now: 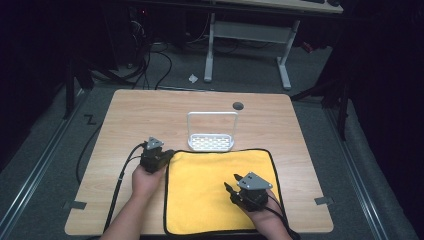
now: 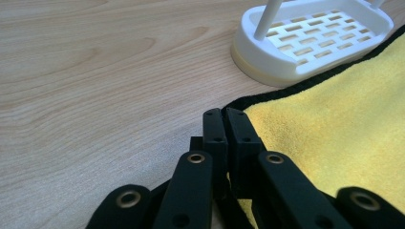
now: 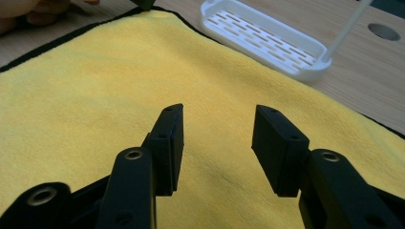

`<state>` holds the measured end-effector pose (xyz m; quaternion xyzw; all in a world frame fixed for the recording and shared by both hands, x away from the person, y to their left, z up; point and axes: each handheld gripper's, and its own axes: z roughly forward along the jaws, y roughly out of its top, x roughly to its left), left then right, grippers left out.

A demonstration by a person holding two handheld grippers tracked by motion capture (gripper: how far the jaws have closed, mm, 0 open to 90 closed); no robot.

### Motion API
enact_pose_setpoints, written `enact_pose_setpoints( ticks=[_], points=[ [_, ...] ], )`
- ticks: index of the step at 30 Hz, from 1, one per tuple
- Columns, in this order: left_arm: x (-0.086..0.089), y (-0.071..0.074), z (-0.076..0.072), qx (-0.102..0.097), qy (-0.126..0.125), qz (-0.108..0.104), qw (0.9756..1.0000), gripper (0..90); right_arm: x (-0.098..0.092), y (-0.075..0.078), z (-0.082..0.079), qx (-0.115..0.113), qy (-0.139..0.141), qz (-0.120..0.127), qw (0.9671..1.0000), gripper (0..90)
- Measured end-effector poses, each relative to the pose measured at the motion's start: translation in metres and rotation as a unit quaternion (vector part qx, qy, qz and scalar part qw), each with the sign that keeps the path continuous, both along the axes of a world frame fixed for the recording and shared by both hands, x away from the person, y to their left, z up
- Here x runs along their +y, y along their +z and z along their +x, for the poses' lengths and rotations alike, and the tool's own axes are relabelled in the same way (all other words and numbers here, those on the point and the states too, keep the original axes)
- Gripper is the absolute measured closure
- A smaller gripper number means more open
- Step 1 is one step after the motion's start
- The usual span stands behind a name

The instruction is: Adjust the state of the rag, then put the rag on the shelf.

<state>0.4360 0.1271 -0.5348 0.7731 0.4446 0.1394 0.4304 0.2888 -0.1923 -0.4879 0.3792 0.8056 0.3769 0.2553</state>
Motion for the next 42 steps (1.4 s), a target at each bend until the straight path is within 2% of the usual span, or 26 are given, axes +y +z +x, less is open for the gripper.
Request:
enact_pose_setpoints(
  ticks=[3,5,7,10,11,13,16,20,21,24,26,29,34,42],
  points=[
    [0.003,0.000,0.001,-0.002,0.016,-0.012,0.9998,85.7,0.008,-0.001,0.000,-0.004,0.007,-0.010,0.9999,54.8],
    [0.005,0.000,0.002,-0.001,0.024,-0.025,0.9994,70.6,0.010,0.000,0.001,-0.006,0.009,-0.015,0.9998,55.0],
    [0.002,0.000,0.003,0.004,0.013,-0.017,0.9998,60.1,0.010,0.001,0.003,-0.006,0.006,-0.011,0.9999,55.3],
    [-0.010,-0.001,0.003,0.000,-0.004,0.042,0.9991,47.3,0.010,0.001,0.004,-0.005,0.002,-0.003,1.0000,55.5],
    [-0.013,-0.001,0.001,-0.010,0.000,0.062,0.9981,47.1,0.011,0.001,0.004,-0.005,0.003,-0.003,1.0000,55.5],
    [-0.016,0.000,-0.001,-0.018,-0.013,0.076,0.9969,57.4,0.012,0.000,0.004,-0.005,0.005,-0.004,1.0000,55.5],
    [-0.018,-0.001,-0.002,-0.019,-0.030,0.067,0.9971,75.5,0.012,-0.001,0.002,-0.004,0.006,-0.002,1.0000,55.7],
    [-0.012,-0.001,0.001,0.002,-0.033,0.038,0.9987,81.3,0.011,-0.001,-0.002,-0.001,0.011,0.007,0.9999,56.2],
    [-0.008,-0.001,0.003,0.013,-0.035,0.018,0.9991,81.8,0.012,0.000,-0.003,-0.003,0.015,0.007,0.9999,56.2],
    [0.001,-0.001,0.004,0.025,-0.033,-0.025,0.9988,85.4,0.019,0.001,-0.006,-0.002,0.029,0.014,0.9995,56.0],
    [0.003,-0.002,0.005,0.029,-0.030,-0.042,0.9983,85.8,0.028,0.001,-0.007,-0.001,0.042,0.015,0.9990,54.9],
    [0.004,-0.002,0.004,0.026,-0.026,-0.045,0.9983,85.9,0.041,0.001,-0.009,-0.001,0.060,0.008,0.9982,54.1],
    [0.006,-0.001,0.004,0.023,-0.021,-0.052,0.9982,86.4,0.062,-0.002,-0.009,0.000,0.075,0.001,0.9972,52.7],
    [0.009,-0.001,0.004,0.021,-0.021,-0.060,0.9977,86.6,0.098,-0.009,-0.009,0.021,0.108,0.004,0.9939,50.4]
  ],
)
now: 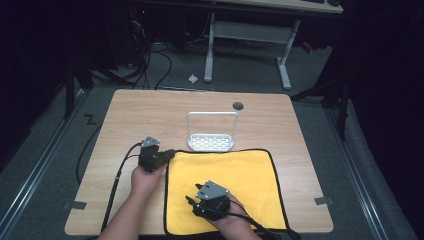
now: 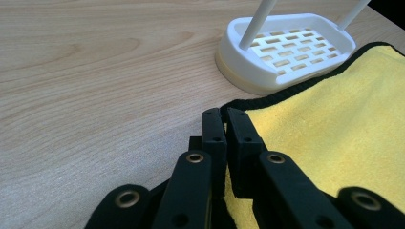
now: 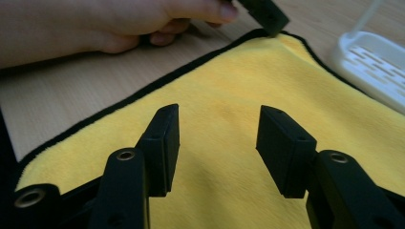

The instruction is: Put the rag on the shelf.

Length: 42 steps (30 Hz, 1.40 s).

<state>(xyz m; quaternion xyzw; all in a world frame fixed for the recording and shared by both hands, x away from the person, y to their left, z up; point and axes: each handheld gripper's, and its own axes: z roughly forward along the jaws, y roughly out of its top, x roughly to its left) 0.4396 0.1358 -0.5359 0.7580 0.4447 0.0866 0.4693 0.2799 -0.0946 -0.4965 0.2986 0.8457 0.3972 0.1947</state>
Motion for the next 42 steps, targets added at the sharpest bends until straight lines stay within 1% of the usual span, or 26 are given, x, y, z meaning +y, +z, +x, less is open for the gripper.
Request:
enact_pose_setpoints(
  ticks=[3,5,8,10,11,14,16,20,21,23,25,27,29,30,31,33,35,39,41,42],
  points=[
    [0.000,0.000,-0.001,-0.005,0.001,0.001,1.0000,86.6,0.015,-0.005,-0.002,0.012,0.019,0.001,0.9998,49.4],
    [-0.001,0.000,-0.002,-0.008,0.002,0.002,1.0000,86.5,0.027,-0.009,-0.004,0.015,0.037,-0.004,0.9992,48.9],
    [-0.001,0.000,-0.002,-0.012,0.003,0.004,0.9999,86.5,0.042,-0.016,-0.006,0.026,0.054,-0.009,0.9982,47.7],
    [-0.001,0.000,-0.003,-0.013,0.004,0.003,0.9999,86.5,0.050,-0.018,-0.007,0.033,0.064,-0.007,0.9974,47.5],
    [-0.001,0.000,-0.002,-0.012,0.005,0.003,0.9999,86.5,0.053,-0.019,-0.008,0.036,0.066,-0.006,0.9971,47.3],
    [0.000,0.000,-0.002,-0.010,0.005,0.001,0.9999,86.5,0.063,-0.021,-0.010,0.045,0.081,-0.013,0.9956,45.5],
    [-0.001,0.000,-0.002,-0.011,0.005,0.002,0.9999,86.5,0.069,-0.024,-0.011,0.056,0.087,-0.014,0.9946,44.0],
    [-0.001,0.000,-0.002,-0.011,0.003,0.003,0.9999,86.5,0.075,-0.032,-0.012,0.072,0.094,-0.028,0.9925,41.0],
    [-0.001,0.000,-0.002,-0.011,0.003,0.003,0.9999,86.5,0.076,-0.033,-0.012,0.075,0.093,-0.032,0.9923,41.6],
    [-0.001,0.000,-0.002,-0.012,0.004,0.004,0.9999,86.5,0.076,-0.034,-0.013,0.060,0.098,-0.041,0.9925,43.2],
    [-0.001,0.000,-0.002,-0.012,0.004,0.004,0.9999,86.5,0.073,-0.033,-0.012,0.061,0.093,-0.045,0.9928,46.5],
    [-0.001,0.000,-0.002,-0.011,0.004,0.003,0.9999,86.5,0.070,-0.032,-0.011,0.060,0.090,-0.046,0.9930,53.8],
    [-0.001,0.000,-0.002,-0.011,0.004,0.005,0.9999,86.4,0.067,-0.031,-0.011,0.051,0.088,-0.053,0.9934,61.5],
    [-0.001,0.000,-0.002,-0.011,0.004,0.005,0.9999,86.4,0.066,-0.031,-0.011,0.051,0.088,-0.054,0.9934,65.6],
    [-0.001,0.000,-0.002,-0.011,0.004,0.005,0.9999,86.5,0.065,-0.031,-0.011,0.044,0.088,-0.057,0.9935,71.3],
    [-0.001,0.000,-0.002,-0.012,0.004,0.006,0.9999,86.5,0.063,-0.029,-0.011,0.039,0.085,-0.058,0.9939,77.8],
    [-0.002,0.000,-0.002,-0.012,0.005,0.003,0.9999,86.5,0.059,-0.026,-0.011,0.035,0.083,-0.050,0.9947,80.8],
    [0.000,0.001,-0.003,-0.015,0.003,0.000,0.9999,86.5,0.053,-0.015,-0.012,0.014,0.082,-0.036,0.9959,82.0],
    [0.001,0.001,-0.003,-0.008,0.005,-0.006,0.9999,86.5,0.050,-0.010,-0.012,0.000,0.079,-0.028,0.9964,82.4],
    [0.002,0.002,-0.002,-0.006,0.005,-0.008,0.9999,86.5,0.049,-0.007,-0.013,-0.002,0.077,-0.022,0.9968,82.4]
  ],
)
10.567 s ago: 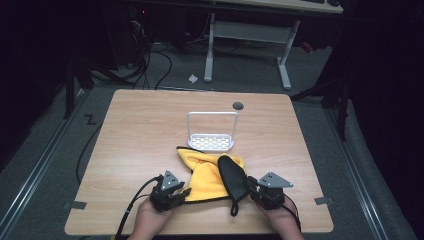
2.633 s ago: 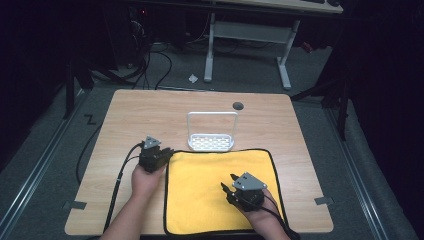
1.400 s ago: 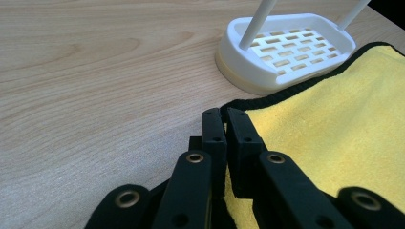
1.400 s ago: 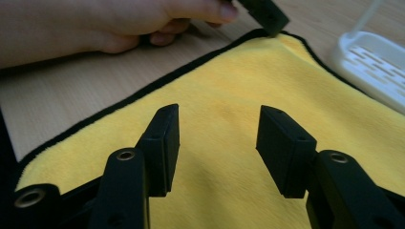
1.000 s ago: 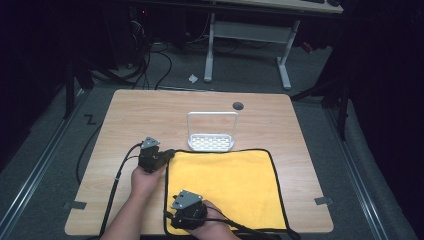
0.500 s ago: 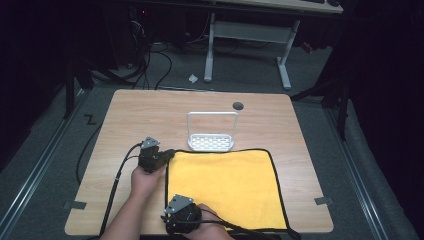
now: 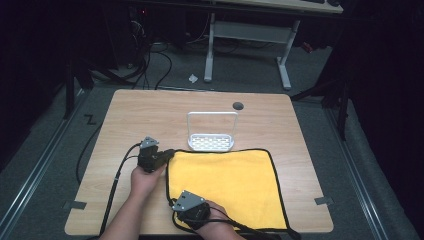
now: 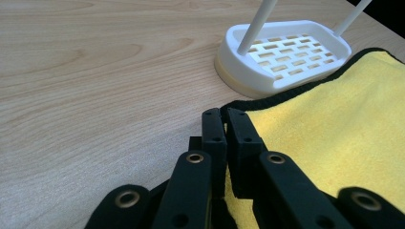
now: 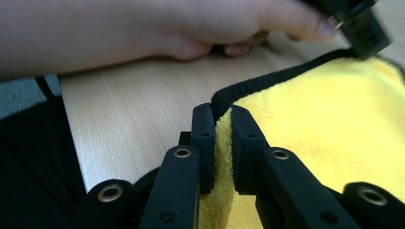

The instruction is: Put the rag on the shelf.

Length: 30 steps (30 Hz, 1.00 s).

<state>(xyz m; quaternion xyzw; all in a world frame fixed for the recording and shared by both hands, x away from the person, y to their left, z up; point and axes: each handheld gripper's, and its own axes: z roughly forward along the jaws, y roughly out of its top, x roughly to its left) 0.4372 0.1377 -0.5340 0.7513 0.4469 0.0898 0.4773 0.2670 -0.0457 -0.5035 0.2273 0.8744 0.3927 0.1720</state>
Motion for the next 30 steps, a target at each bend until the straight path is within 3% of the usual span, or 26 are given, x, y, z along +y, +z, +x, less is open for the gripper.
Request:
enact_pose_setpoints(
  ticks=[3,14,17,22,30],
  points=[
    [0.001,0.002,-0.002,-0.003,0.008,-0.003,1.0000,86.6,-0.001,0.006,-0.001,-0.011,-0.003,0.010,0.9999,82.4],
    [0.029,0.017,-0.012,-0.021,0.049,-0.063,0.9966,86.9,0.017,0.018,-0.007,-0.026,0.011,0.032,0.9991,82.3],
    [0.037,0.020,-0.014,-0.025,0.058,-0.059,0.9962,87.0,0.025,0.020,-0.008,-0.030,0.018,0.036,0.9987,82.3],
    [0.058,0.021,-0.016,-0.014,0.069,-0.054,0.9960,87.4,0.041,0.024,-0.008,-0.030,0.029,0.049,0.9979,82.3],
    [0.108,0.034,-0.028,-0.009,0.108,-0.042,0.9933,87.5,0.082,0.025,-0.006,-0.025,0.069,0.064,0.9952,82.3]
  ],
)
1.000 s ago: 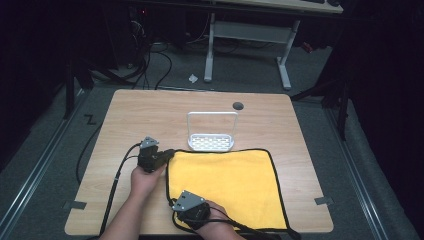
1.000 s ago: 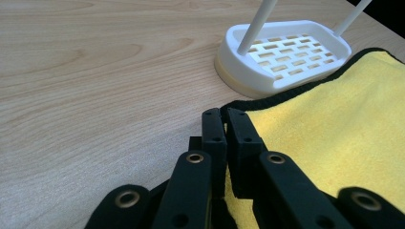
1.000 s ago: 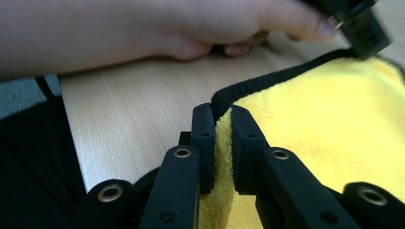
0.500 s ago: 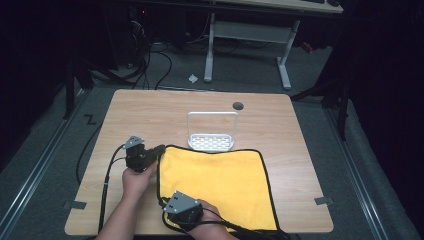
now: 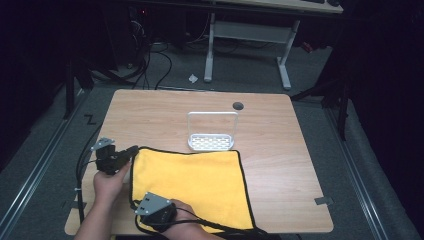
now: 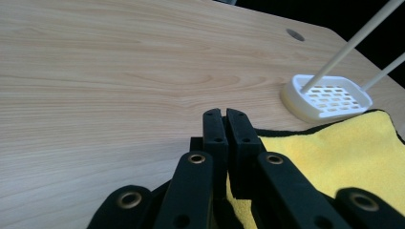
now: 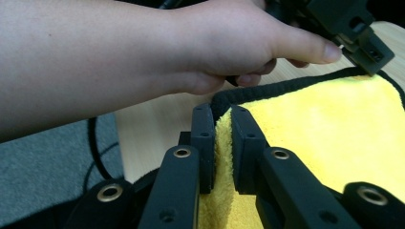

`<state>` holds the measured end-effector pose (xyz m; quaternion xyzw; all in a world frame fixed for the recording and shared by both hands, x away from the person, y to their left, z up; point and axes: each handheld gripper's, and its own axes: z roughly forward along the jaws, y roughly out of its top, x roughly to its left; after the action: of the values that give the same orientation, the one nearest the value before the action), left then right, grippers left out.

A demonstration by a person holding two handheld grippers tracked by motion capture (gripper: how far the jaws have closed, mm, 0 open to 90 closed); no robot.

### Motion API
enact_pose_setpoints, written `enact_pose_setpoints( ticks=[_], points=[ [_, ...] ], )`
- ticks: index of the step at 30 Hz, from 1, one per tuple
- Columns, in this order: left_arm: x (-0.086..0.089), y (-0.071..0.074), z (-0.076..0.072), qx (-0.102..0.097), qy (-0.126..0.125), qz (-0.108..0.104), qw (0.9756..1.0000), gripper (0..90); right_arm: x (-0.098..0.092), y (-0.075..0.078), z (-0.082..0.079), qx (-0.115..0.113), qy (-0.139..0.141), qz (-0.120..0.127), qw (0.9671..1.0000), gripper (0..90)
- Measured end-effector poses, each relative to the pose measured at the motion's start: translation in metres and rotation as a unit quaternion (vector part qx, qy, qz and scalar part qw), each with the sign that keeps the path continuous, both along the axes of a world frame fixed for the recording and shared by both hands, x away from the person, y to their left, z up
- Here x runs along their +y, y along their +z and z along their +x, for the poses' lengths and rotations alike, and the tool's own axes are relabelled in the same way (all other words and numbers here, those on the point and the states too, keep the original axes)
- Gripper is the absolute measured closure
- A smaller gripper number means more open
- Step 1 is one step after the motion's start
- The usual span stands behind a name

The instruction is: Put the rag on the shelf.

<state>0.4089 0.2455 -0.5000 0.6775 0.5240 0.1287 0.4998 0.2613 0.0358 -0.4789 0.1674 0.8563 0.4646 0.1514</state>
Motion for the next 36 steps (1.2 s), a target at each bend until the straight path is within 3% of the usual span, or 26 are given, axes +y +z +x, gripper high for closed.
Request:
enact_pose_setpoints(
  ticks=[4,9,12,22,29,36],
  points=[
    [0.009,0.009,-0.004,-0.001,0.010,-0.004,0.9999,87.5,0.015,0.006,-0.001,0.002,0.016,0.016,0.9997,82.3],
    [-0.010,0.014,0.000,-0.003,0.000,0.001,1.0000,87.5,0.006,0.013,-0.003,-0.011,0.008,0.020,0.9997,82.2],
    [-0.025,0.014,0.003,-0.005,0.000,-0.006,1.0000,87.6,-0.009,0.015,-0.002,-0.011,-0.004,0.025,0.9996,82.1],
    [-0.075,0.021,0.007,-0.013,-0.006,0.019,0.9997,87.5,-0.066,0.017,-0.001,-0.021,-0.053,0.029,0.9979,81.8],
    [-0.115,0.025,0.010,-0.018,-0.016,0.033,0.9992,87.5,-0.112,0.015,-0.006,-0.029,-0.089,0.026,0.9952,81.2],
    [-0.160,0.026,0.008,-0.023,-0.040,0.038,0.9982,87.5,-0.162,0.008,-0.012,-0.024,-0.128,0.024,0.9911,81.2]
  ],
)
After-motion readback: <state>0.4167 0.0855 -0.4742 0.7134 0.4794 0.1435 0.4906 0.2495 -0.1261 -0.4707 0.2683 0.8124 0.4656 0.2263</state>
